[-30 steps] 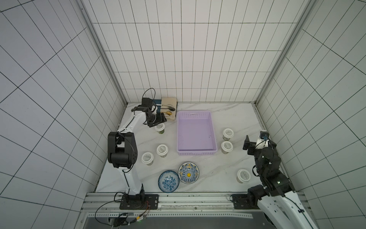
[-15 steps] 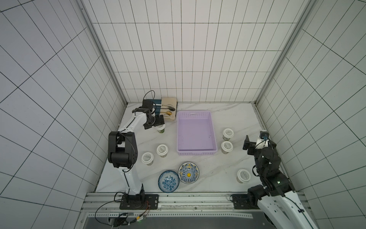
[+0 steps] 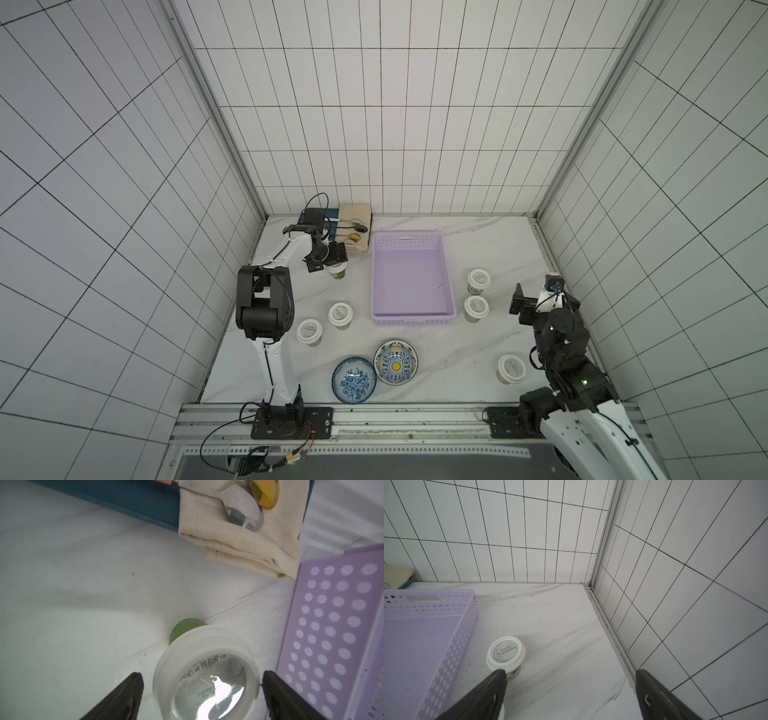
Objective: Put the yogurt in the basket
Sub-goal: Pick up the yogurt from the center of the board.
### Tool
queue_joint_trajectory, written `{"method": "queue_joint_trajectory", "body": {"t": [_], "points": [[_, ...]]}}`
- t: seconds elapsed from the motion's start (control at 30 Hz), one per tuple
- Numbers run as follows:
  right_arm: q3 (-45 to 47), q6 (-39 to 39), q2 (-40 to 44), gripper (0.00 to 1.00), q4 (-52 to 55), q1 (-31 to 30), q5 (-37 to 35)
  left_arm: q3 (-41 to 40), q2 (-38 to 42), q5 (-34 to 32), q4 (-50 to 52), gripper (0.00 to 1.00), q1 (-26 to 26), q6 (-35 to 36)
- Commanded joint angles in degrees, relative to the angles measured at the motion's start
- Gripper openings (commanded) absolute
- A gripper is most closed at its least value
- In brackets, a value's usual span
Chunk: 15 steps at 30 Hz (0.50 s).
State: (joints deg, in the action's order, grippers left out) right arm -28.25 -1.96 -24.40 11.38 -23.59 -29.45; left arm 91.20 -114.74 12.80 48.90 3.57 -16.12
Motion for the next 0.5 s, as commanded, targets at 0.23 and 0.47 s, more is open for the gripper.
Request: {"method": "queue_joint_trajectory", "body": {"t": [0.23, 0.47], "points": [[1.5, -0.3, 0.1, 0.99, -1.3, 0.2, -0.8, 0.8, -0.5, 2.0, -0.1, 0.81, -0.7, -0.3], [1.5, -0.3, 0.1, 0.99, -1.3, 0.3, -0.8, 0.5, -0.4, 2.8, -0.4, 0.70, -0.8, -0.2]]}}
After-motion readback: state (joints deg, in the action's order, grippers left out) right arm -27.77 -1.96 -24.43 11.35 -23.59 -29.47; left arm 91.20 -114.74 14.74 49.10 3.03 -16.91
